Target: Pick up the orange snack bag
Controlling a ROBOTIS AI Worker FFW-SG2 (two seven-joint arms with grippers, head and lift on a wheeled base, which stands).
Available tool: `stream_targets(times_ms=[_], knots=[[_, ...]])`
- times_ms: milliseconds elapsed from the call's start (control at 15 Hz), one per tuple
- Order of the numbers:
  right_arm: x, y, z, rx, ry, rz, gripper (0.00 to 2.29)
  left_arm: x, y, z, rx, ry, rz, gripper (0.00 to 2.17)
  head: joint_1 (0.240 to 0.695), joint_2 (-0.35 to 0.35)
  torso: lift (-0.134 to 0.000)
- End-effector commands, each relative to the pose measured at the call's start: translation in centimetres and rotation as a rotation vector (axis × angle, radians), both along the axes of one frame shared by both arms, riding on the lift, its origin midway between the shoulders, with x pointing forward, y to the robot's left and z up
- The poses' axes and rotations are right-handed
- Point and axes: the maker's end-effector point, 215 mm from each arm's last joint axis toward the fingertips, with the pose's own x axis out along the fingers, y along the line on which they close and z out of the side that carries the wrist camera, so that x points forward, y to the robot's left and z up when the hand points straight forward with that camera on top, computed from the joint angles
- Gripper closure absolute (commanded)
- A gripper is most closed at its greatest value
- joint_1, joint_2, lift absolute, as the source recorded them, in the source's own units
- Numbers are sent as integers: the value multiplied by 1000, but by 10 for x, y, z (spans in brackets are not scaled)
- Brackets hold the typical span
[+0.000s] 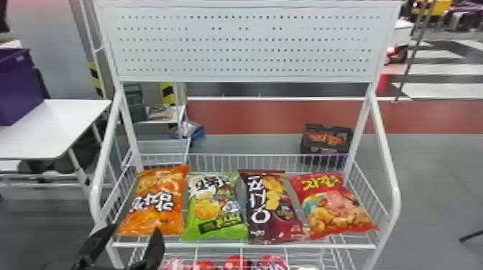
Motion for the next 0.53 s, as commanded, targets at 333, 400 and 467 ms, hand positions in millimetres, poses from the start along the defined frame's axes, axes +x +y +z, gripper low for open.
stream_targets(times_ms=[333,400,467], knots=[[2,1,-3,0,2,0,147,59,-17,-26,0,91,-15,151,499,0,0],[2,1,-3,-1,2,1,147,67,-16,-31,-9,105,-9,151,499,0,0],[2,0,-3,-2,1,0,147,75,-19,-34,-11,107,-15,151,499,0,0]])
